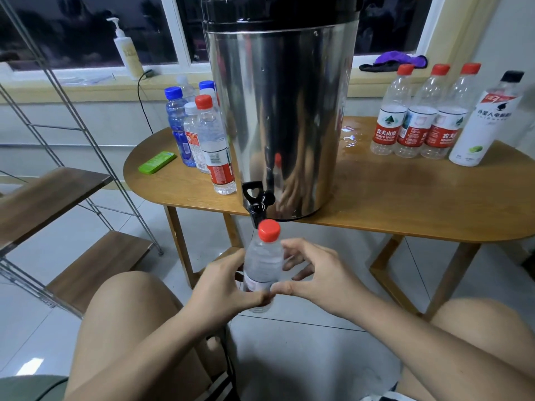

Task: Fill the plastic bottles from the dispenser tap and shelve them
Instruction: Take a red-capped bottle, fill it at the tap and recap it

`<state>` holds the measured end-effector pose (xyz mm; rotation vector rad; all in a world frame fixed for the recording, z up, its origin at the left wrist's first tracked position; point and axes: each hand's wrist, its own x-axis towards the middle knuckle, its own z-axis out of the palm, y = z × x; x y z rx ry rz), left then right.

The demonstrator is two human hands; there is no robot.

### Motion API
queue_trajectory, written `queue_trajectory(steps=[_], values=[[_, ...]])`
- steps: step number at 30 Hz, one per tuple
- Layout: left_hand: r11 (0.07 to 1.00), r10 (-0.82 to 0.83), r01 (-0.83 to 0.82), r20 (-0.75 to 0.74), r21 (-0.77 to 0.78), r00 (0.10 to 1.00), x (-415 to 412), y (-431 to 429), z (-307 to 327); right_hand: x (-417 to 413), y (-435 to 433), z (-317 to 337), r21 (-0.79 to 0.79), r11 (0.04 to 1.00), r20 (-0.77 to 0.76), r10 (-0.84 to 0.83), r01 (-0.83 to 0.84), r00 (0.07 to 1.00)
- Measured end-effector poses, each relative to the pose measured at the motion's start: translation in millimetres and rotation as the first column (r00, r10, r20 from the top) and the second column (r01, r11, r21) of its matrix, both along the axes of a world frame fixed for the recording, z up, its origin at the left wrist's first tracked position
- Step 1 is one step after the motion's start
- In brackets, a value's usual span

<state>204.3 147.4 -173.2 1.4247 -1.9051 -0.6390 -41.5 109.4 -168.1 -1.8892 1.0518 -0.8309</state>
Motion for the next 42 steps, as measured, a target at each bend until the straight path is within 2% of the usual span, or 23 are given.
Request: queue_trajectory(steps=[3,7,12,20,29,37,42], values=[[0.990,0.136,-0.138,-0.101,-0.019,0.986,19,4,14,-6,-4,-3,0.023,0.999,-0.003,-0.022,0.022,1.000],[0.940,0.325,-0.341,-0.251,-0.020,0.912,49,-7,35,-11,-11,-8,0.023,0.999,-0.031,-0.030,0.030,0.999],[0.889,0.393,-0.454,-0.400,-0.067,0.828,71,-47,70,-13,-19,-15,-0.003,1.000,-0.148,-0.016,0.016,0.989],[0.824,0.494,-0.561,-0.386,-0.080,0.780,95,-129,83,-14,-26,-28,0.009,1.000,-0.197,-0.001,0.003,0.980],[0.822,0.529,-0.566,-0.281,-0.065,0.801,105,-167,83,-19,-31,-31,0.026,1.000,-0.217,0.001,0.005,0.976],[0.789,0.554,-0.611,-0.362,-0.059,0.750,91,-130,64,-31,-37,-24,-0.023,0.997,-0.174,-0.080,0.077,0.981],[0.879,0.449,-0.477,-0.310,-0.019,0.838,61,-92,42,-43,-45,-12,-0.053,0.975,-0.055,-0.220,0.218,0.974]])
